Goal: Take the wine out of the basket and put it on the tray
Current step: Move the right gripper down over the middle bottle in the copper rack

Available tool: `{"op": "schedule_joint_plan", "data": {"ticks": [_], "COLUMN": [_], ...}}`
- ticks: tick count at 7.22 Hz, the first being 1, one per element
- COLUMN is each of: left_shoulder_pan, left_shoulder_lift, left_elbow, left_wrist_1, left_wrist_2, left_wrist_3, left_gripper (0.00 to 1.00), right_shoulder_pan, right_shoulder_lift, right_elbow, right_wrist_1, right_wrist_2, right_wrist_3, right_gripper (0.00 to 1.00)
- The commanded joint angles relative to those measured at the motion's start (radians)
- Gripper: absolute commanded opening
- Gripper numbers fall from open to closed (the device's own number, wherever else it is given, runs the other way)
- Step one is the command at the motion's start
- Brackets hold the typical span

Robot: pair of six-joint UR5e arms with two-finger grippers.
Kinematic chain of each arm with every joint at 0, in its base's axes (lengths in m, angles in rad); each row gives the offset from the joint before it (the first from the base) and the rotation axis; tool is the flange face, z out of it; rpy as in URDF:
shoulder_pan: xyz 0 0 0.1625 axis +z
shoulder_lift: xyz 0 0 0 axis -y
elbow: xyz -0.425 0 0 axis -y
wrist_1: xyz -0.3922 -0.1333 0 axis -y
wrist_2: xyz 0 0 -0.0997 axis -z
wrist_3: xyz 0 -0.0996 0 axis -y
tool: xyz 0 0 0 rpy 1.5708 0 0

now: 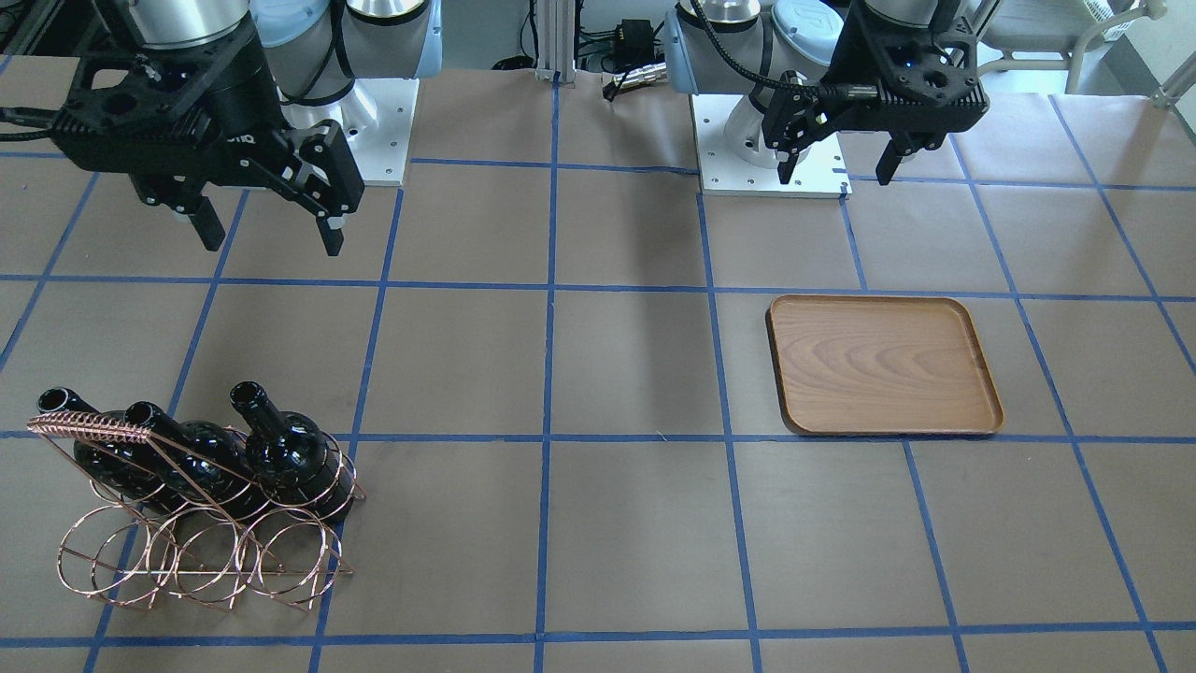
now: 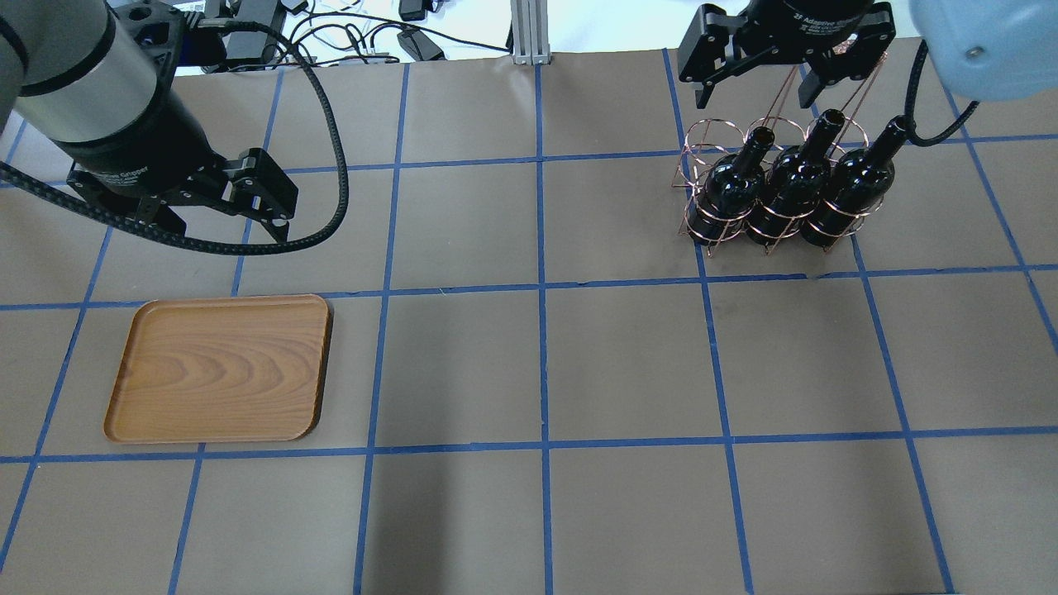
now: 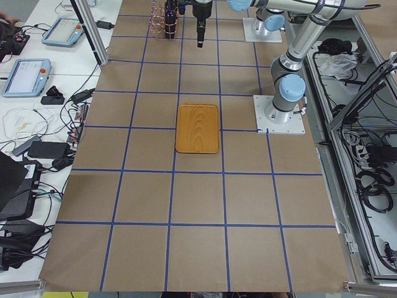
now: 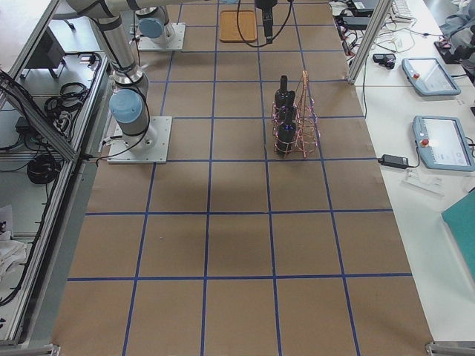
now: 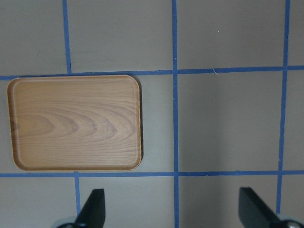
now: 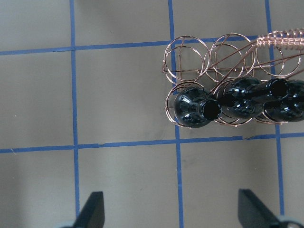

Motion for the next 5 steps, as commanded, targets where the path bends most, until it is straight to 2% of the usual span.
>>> {"op": "schedule_joint_plan", "data": {"ticks": [1,4,5], "left_shoulder_pan": [0.004,-0.002,-0.002], "left_shoulder_lift": [0.002,0.008,0.007], "left_elbow": [-0.006,-0.015,-0.015], "left_wrist_1": [0.000,-0.010,-0.008], "left_wrist_2": [0.000,0.000,-0.003], "left_wrist_3": [0.003,-0.007,-0.002], "left_gripper": [1.00,1.00,1.00], "right_shoulder_pan": [-0.134,-0.187,-0.195], "right_shoulder_lift": [0.054,0.192,0.225], "right_elbow": [-0.030,-0.020,-0.014], "right_wrist_1": [-0.003,-0.054,-0.059], "right_wrist_2": [0.004,0.001,-0.016], "right_wrist_3": [-0.163,-0.160,-0.194], "right_gripper": [1.00,0.98,0.93]}}
